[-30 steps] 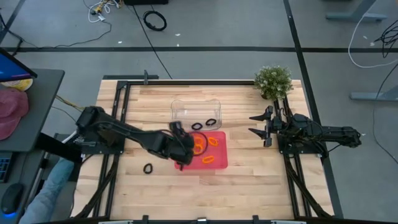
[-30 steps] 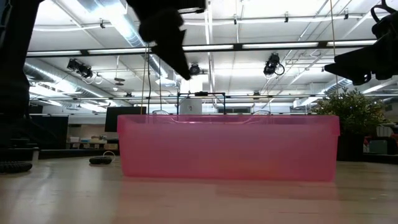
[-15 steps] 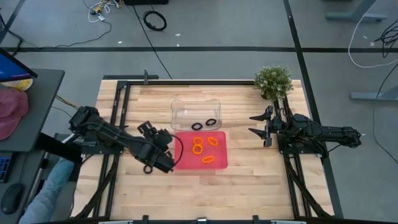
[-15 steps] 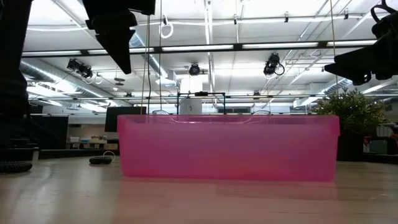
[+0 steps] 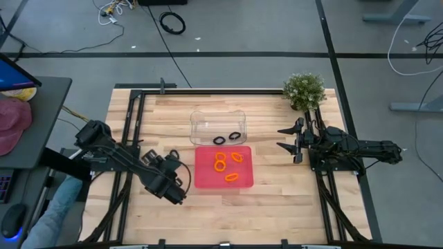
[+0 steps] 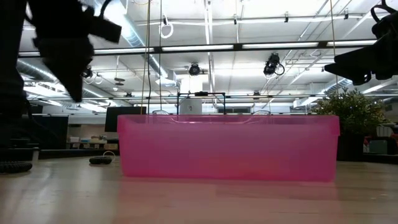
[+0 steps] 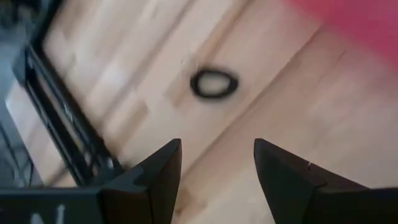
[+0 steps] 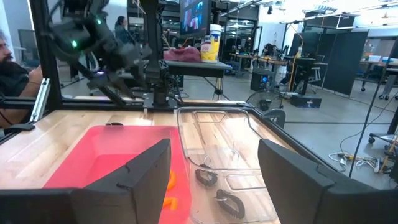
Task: Sort spring keychains
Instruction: Put the bottom black spring keychain into the transparent bin
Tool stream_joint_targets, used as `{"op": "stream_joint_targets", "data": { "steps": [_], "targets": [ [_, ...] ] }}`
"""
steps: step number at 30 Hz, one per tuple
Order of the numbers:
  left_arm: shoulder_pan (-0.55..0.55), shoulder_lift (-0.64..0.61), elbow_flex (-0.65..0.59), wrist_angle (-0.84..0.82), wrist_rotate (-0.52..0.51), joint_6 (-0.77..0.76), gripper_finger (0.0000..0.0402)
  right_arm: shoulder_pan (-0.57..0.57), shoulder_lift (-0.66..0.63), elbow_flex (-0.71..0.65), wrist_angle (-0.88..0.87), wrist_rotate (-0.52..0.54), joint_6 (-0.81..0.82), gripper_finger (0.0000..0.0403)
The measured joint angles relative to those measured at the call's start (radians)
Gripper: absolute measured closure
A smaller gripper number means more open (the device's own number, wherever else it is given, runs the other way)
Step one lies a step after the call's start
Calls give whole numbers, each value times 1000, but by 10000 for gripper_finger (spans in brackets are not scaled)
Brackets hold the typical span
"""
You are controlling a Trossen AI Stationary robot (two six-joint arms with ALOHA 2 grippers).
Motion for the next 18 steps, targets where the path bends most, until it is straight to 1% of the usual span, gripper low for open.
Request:
{"op": "stream_joint_targets", "data": {
  "steps": [2,5,8,11,18],
  "targets": [
    [-8,0,-47,42,52,-43,197,0,0,0,0,0,0,156],
    [-35,0,-98,179,122,-55,197,0,0,0,0,0,0,156],
    [-67,0,-140,311,139,-44,197,0,0,0,0,0,0,156],
    [-96,0,-186,404,156,-68,197,0,0,0,0,0,0,156],
    [-196,0,-263,491,201,-231,197,0,0,0,0,0,0,156]
  ]
}}
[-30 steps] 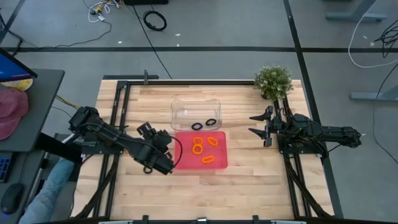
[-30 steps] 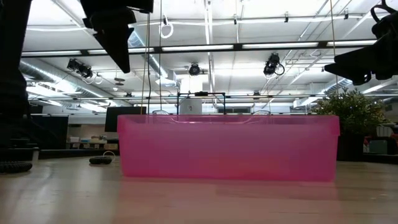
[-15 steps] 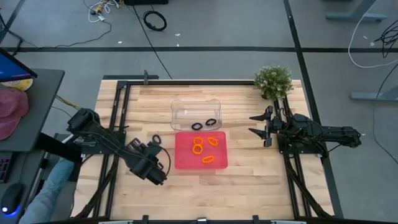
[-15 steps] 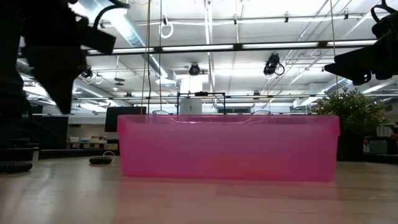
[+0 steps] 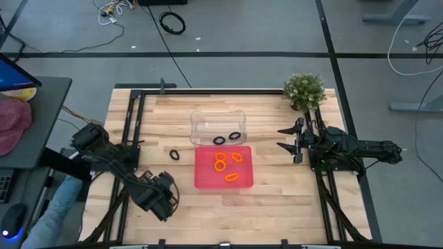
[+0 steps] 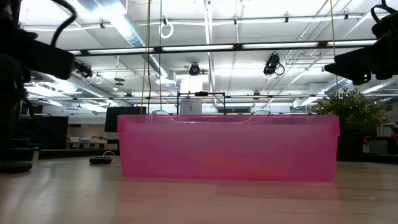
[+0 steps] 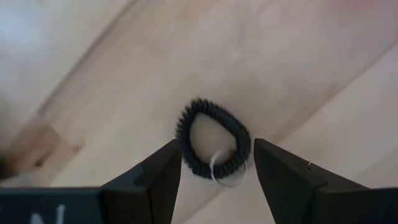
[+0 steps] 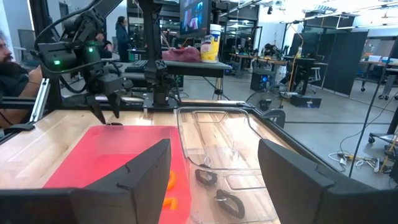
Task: Sort spring keychains
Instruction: Put the bottom black spring keychain into the transparent bin
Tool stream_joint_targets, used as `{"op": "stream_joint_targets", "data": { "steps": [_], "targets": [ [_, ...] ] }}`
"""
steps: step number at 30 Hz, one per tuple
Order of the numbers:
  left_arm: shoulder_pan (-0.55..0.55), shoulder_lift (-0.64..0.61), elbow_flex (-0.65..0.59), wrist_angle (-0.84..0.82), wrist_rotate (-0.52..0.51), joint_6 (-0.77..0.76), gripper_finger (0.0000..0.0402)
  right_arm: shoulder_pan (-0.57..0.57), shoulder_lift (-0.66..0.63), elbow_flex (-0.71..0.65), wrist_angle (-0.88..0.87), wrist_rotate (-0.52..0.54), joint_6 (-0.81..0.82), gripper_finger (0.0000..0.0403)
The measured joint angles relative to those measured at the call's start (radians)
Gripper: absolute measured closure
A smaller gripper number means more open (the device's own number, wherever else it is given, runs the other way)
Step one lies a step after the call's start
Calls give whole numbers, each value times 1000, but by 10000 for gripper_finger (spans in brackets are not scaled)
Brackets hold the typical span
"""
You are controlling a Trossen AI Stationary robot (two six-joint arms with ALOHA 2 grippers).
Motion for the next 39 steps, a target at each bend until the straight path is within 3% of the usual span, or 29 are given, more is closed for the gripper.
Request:
{"op": "stream_joint_targets", "data": {
  "steps": [6,15,20,29,33,37,39],
  "targets": [
    [-53,0,-10,25,-4,-91,197,0,0,0,0,0,0,156],
    [-50,0,-18,-8,-40,-99,197,0,0,0,0,0,0,156],
    [-38,0,-97,-8,-34,-133,197,0,0,0,0,0,0,156],
    [-21,-26,-211,157,-31,-109,202,0,0,0,-1,0,0,156],
    [-21,-24,-211,157,-21,-127,245,0,0,0,-1,0,0,156],
    [-15,-34,-213,203,2,-19,366,0,0,0,0,0,0,156],
    [-15,-45,-211,208,-7,-6,380,0,0,0,0,0,0,156]
  ]
}}
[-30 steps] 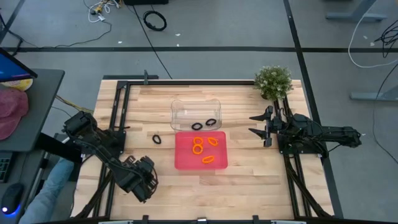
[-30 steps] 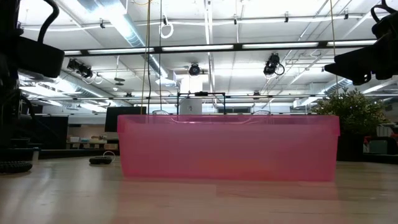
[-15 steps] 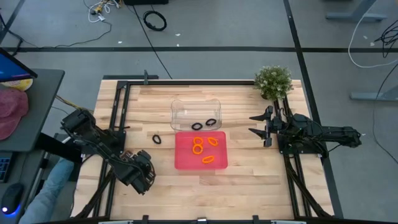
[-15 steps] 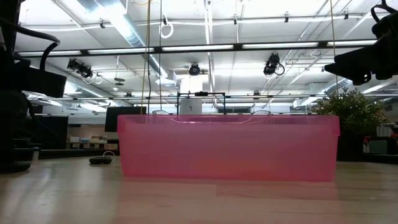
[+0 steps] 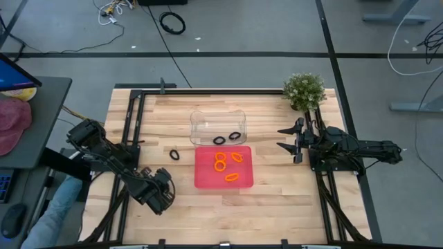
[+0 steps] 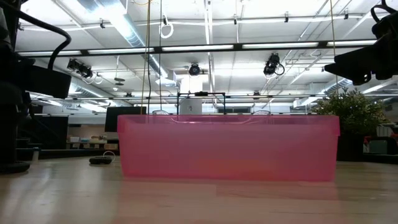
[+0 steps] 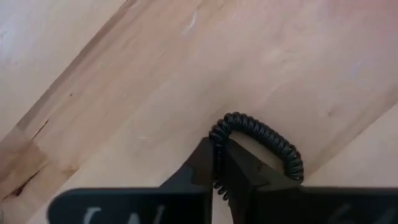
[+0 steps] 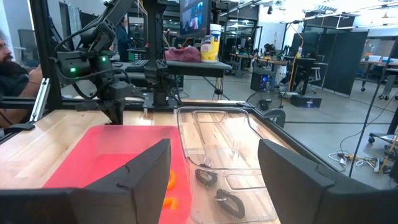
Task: Sort spring keychains
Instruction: Put the bottom black spring keychain into the transparent bin
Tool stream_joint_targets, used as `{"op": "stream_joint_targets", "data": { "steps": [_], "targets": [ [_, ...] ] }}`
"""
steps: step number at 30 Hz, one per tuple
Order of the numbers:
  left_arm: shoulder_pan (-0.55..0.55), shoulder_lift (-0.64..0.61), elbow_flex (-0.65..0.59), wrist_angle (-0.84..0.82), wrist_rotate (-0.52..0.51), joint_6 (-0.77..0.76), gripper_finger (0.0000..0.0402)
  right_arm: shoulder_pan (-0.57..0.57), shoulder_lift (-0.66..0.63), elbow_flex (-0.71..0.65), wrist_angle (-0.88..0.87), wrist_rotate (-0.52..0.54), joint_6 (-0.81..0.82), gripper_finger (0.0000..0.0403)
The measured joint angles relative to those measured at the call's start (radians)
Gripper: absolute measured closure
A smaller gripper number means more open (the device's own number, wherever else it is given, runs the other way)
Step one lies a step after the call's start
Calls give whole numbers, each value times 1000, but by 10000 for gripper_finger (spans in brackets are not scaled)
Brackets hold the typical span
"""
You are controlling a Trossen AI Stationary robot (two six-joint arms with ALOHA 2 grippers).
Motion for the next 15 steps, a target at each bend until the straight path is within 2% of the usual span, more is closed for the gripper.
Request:
{"op": "stream_joint_targets", "data": {
  "steps": [4,6,11,15],
  "targets": [
    [-4,-26,23,19,-55,61,392,0,0,0,-1,0,0,156],
    [-6,-42,49,51,-140,107,393,0,0,0,0,0,0,156],
    [-19,-55,111,104,-346,366,396,0,0,0,0,0,0,156],
    [-22,-58,162,105,-437,511,396,0,0,0,0,0,0,156]
  ]
}}
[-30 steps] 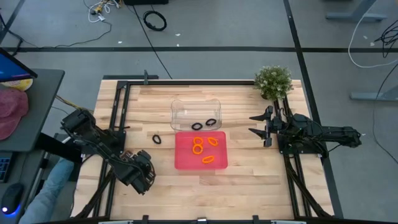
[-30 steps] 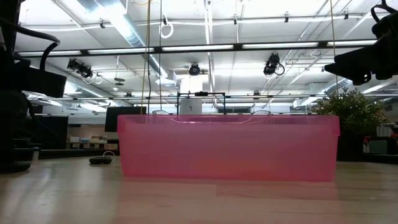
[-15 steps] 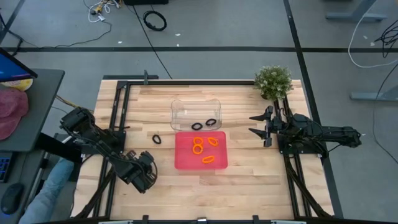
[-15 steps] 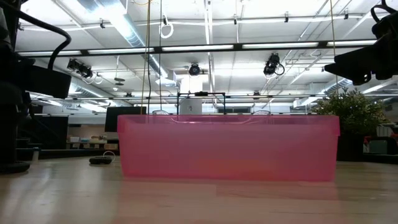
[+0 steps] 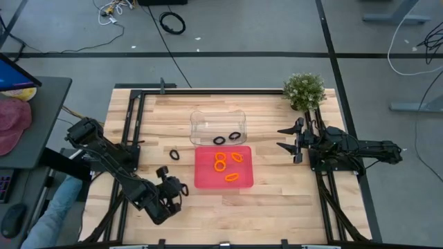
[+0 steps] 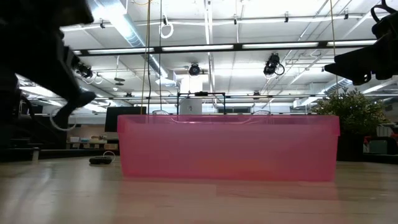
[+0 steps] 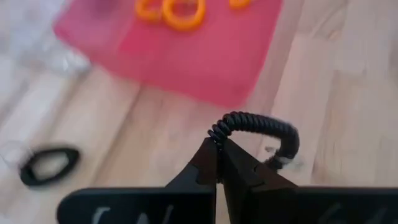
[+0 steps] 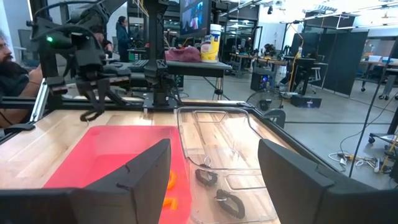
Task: Sort spring keychains
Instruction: Put the bottom black spring keychain into the transparent bin
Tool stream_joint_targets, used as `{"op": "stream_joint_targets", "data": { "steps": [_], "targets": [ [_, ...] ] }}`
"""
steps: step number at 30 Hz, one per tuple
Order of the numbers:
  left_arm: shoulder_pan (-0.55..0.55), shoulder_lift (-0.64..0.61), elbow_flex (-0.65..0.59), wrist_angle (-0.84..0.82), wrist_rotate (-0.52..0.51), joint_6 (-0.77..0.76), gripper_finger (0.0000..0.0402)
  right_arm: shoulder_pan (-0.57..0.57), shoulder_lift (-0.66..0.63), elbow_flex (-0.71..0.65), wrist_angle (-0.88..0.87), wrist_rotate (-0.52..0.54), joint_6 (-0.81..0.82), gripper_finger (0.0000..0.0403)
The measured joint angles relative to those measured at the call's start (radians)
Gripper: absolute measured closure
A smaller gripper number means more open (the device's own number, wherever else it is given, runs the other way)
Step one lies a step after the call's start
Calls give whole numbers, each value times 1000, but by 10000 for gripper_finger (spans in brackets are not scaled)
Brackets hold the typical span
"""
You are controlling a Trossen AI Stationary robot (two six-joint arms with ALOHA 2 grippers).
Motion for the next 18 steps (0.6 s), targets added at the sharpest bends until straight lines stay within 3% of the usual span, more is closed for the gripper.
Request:
{"op": "stream_joint_targets", "data": {
  "steps": [3,10,15,18],
  "targets": [
    [0,-1,17,1,-49,25,396,0,0,0,0,0,0,156],
    [11,-1,18,-49,-137,-104,396,0,0,0,0,0,0,156],
    [-1,-1,18,-42,-327,-142,391,0,0,0,0,0,0,156],
    [-23,-2,19,-43,-379,-134,396,0,0,0,0,0,0,156]
  ]
}}
